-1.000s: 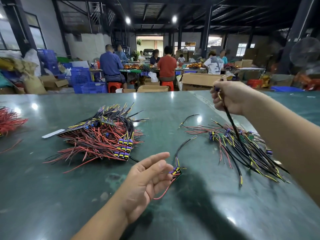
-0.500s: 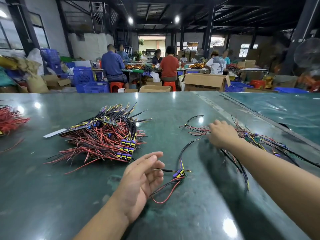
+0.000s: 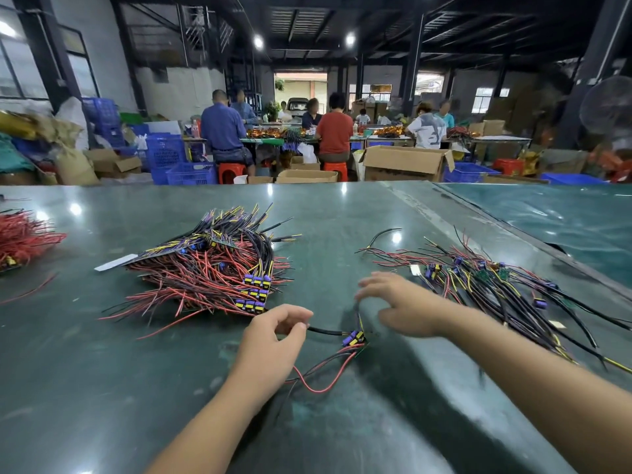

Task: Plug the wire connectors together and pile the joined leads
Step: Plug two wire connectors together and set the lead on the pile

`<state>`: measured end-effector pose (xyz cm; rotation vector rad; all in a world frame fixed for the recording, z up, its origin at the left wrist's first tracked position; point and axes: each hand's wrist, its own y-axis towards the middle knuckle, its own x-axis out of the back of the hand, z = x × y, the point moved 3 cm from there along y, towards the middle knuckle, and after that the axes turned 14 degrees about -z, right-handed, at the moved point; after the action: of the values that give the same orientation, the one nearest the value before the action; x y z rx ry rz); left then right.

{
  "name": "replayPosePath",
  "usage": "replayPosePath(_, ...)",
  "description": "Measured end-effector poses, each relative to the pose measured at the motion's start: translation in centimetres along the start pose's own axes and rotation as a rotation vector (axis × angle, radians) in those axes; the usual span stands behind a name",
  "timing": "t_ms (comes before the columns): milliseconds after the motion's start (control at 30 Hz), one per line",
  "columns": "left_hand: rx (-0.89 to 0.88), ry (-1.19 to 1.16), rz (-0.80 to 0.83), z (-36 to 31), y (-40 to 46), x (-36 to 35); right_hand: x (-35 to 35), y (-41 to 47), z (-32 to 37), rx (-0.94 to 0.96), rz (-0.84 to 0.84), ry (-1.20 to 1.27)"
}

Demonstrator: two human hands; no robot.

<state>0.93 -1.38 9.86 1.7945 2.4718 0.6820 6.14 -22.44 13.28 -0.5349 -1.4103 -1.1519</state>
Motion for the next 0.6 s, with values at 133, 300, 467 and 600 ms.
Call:
replayPosePath(133,-0.057,0.111,-0.014,0.0,0.2,0.3,-1.6,-3.1,3.3,0.088,0.003,0.071)
replayPosePath(300,-0.162,0.474,0.053,1.7,0.8,0.5,-2.4,-4.9,3.1,0.015,-0.072,0.173)
replayPosePath(467,-0.246,0.672,-0.008,2.0,2.0,1.1,-2.4,-5.5,2.5,-0.029,-0.127,0.189)
replayPosePath(600,-0.312,0.721,0.084,2.3,2.0,0.5,-2.3,-5.6,2.0,-0.093,-0.156,0.224)
